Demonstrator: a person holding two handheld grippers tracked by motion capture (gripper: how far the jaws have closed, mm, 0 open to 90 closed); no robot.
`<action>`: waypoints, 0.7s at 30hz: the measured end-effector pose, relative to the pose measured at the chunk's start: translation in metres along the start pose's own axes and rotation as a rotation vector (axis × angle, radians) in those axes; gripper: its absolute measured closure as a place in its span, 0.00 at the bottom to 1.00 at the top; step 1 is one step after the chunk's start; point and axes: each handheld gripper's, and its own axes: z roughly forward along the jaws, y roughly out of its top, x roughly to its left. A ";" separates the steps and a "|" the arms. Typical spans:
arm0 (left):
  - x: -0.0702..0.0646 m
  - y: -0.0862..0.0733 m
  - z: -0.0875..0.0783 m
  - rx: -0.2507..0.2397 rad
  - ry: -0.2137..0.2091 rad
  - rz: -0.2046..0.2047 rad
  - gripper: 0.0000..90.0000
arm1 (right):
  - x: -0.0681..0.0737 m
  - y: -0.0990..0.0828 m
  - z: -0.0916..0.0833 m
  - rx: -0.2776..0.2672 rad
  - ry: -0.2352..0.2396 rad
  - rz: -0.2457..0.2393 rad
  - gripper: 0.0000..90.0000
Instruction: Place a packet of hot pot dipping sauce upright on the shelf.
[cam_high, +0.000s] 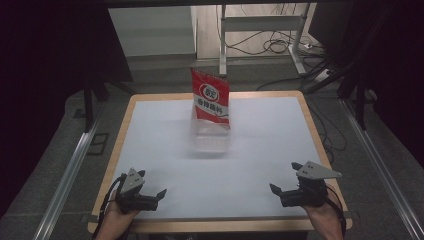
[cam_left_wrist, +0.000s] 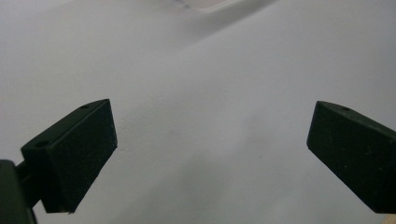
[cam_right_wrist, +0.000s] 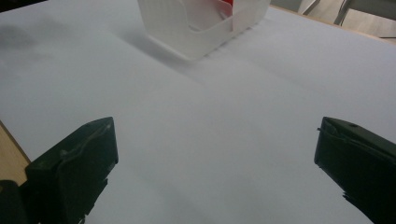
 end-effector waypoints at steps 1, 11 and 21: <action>0.000 0.000 0.000 0.000 0.000 0.000 0.02 | 0.000 0.000 0.000 0.000 0.000 0.000 0.00; 0.000 0.000 0.000 0.001 -0.003 0.008 0.02 | -0.004 -0.025 -0.008 0.027 -0.054 -0.002 0.00; -0.002 0.000 0.000 0.007 0.002 0.021 0.02 | -0.010 -0.044 -0.008 0.075 -0.095 0.001 0.00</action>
